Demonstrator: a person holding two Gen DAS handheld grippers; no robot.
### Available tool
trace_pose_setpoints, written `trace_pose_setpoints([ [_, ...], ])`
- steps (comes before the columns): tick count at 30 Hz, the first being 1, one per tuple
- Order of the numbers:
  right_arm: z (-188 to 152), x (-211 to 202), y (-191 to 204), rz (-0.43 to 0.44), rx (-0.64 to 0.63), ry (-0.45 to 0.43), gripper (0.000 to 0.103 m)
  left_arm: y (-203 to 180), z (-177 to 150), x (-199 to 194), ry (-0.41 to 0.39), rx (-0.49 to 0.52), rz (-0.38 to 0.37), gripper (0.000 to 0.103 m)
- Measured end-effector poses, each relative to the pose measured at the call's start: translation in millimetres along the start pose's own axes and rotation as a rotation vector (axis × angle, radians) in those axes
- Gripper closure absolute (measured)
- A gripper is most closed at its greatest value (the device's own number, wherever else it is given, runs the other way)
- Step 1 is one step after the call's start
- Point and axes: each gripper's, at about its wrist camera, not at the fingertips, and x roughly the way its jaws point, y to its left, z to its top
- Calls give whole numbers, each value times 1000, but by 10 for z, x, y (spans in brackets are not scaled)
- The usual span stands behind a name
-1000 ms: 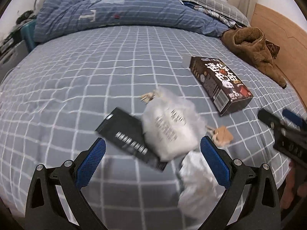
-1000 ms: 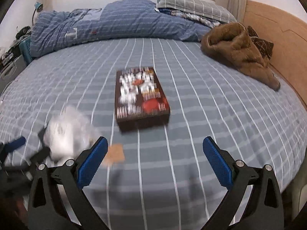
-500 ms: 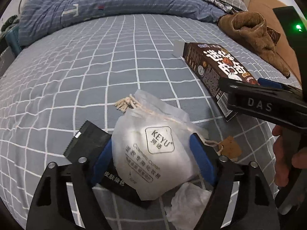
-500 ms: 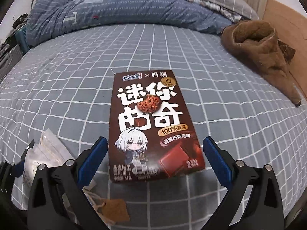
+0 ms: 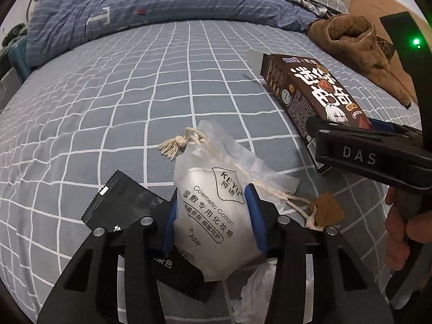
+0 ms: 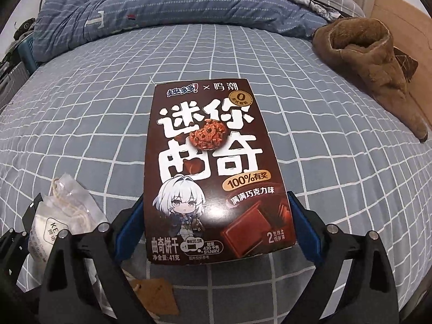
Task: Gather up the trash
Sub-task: 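Grasp the white KEYU cotton-pad bag with the left gripper while the right gripper grasps the brown cookie box, then carry the white cotton-pad bag and brown cookie box over the black bin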
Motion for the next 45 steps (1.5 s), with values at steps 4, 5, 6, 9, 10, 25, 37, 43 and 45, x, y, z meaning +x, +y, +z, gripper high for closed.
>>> trace_pose_setpoints([
  [4,-19,-50,-1,-9,7,-12,13,-1,5,-52,-13,2,0,59],
  [5,-21,-71,-10,-13,12,-18,13,3,8,-64,-17,1,6,59],
  [6,-24,-87,-11,-17,15,-24,13,-4,8,-82,-21,3,14,59],
  [9,-38,-148,-20,-27,22,-44,13,-2,16,-145,-40,-1,20,59],
  [10,-38,-168,-24,-28,22,-50,13,5,17,-162,-45,-4,18,59],
  [25,-64,-386,-24,-40,27,-101,13,125,70,-338,-99,-31,13,59],
  [37,-185,-647,31,-41,19,-137,13,228,47,-619,-141,-55,23,60],
  [43,-303,-775,52,-44,8,-144,13,264,-52,-742,-144,-66,22,60],
  [45,-338,-816,42,-42,11,-142,13,290,-88,-768,-143,-72,22,60],
])
